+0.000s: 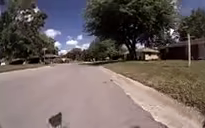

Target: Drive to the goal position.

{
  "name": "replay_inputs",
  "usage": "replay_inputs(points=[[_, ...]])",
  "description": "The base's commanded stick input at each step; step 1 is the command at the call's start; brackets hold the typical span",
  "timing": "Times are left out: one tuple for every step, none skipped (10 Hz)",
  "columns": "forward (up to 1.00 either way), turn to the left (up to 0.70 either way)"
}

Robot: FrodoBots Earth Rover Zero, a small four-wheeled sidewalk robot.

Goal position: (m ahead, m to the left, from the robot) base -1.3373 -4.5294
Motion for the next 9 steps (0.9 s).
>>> replay_inputs(points=[[0.85, 0.0], [0.85, 0.0], [0.85, 0.0], [0.85, 0.0], [0.85, 0.0], [0.85, 0.0], [0.85, 0.0], [0.85, 0.0], [0.85, 0.0]])
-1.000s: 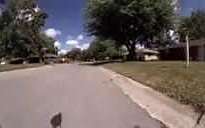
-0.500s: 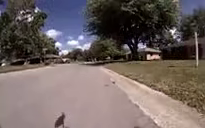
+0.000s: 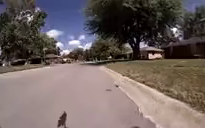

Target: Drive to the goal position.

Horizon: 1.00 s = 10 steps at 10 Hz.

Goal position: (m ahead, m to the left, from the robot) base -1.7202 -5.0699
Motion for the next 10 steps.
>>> replay_inputs(points=[[0.85, 0.0], [0.85, 0.0], [0.85, 0.0], [0.85, 0.0], [0.85, 0.0], [0.85, 0.0], [0.85, 0.0], [0.85, 0.0], [0.85, 0.0], [0.85, 0.0]])
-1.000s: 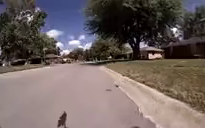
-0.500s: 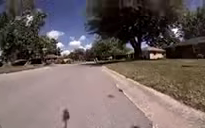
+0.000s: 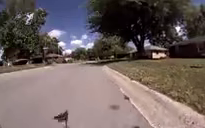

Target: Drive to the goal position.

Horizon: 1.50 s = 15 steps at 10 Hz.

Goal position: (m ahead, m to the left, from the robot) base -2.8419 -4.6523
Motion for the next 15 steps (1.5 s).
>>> replay_inputs(points=[[0.85, 0.0], [0.85, 0.0], [0.85, 0.0], [0.85, 0.0], [0.85, 0.0], [0.85, 0.0], [0.85, 0.0], [0.85, 0.0], [0.85, 0.0], [0.85, 0.0], [0.85, 0.0], [0.85, 0.0], [0.85, 0.0], [0.85, 0.0], [0.85, 0.0]])
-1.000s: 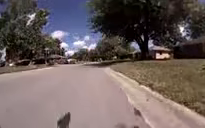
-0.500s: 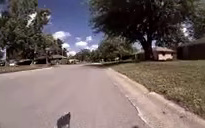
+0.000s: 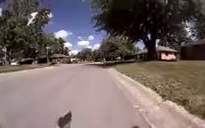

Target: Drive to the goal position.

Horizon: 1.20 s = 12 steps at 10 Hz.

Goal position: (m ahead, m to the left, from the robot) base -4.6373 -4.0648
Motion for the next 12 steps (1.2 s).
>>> replay_inputs(points=[[0.85, 0.0], [0.85, 0.0], [0.85, 0.0], [0.85, 0.0], [0.85, 0.0], [0.85, 0.0], [0.85, 0.0], [0.85, 0.0], [0.85, 0.0], [0.85, 0.0], [0.85, 0.0], [0.85, 0.0]])
